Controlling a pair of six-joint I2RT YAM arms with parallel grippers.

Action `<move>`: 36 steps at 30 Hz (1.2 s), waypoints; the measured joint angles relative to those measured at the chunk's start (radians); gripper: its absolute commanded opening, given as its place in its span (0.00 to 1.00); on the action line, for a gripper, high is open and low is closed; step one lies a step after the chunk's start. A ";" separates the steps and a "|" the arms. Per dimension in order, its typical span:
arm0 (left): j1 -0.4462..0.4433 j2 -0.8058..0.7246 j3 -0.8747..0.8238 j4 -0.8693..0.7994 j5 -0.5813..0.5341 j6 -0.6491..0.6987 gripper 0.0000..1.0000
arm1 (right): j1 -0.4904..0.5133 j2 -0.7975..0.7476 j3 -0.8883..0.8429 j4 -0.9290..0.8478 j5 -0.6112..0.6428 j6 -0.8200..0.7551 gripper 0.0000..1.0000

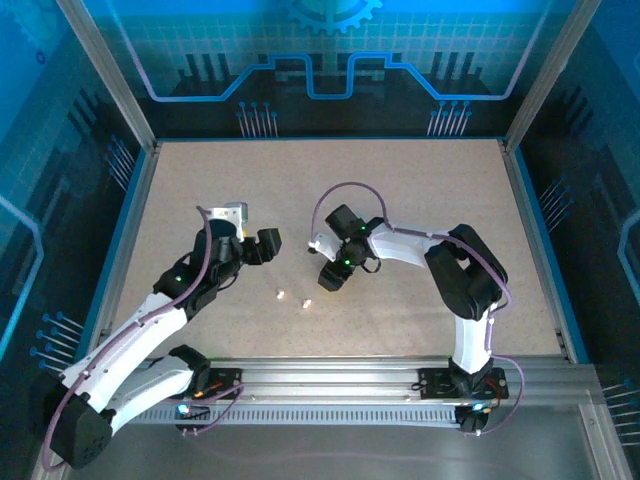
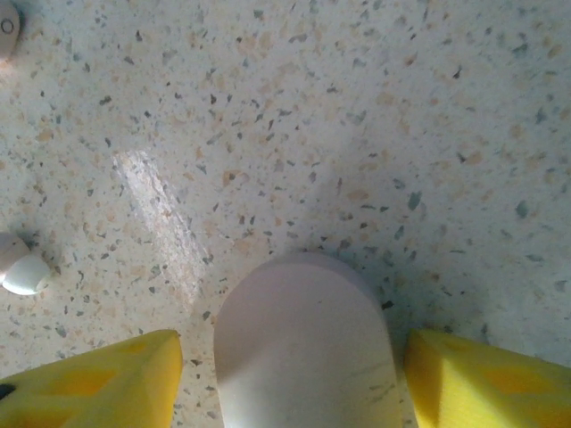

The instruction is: Insert the wireless bluetooth earbuds into the charging case

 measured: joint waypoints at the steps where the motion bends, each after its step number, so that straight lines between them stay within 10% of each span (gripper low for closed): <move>1: 0.000 0.000 0.000 0.000 0.000 0.000 0.84 | 0.000 0.000 -0.006 0.009 0.001 0.002 0.62; 27: 0.003 0.019 0.000 0.001 0.030 -0.004 0.83 | 0.077 -0.167 -0.300 0.338 0.036 -0.057 0.32; 36: 0.006 0.063 0.011 0.042 0.200 -0.014 0.81 | 0.079 -0.520 -0.426 0.397 0.028 -0.029 0.33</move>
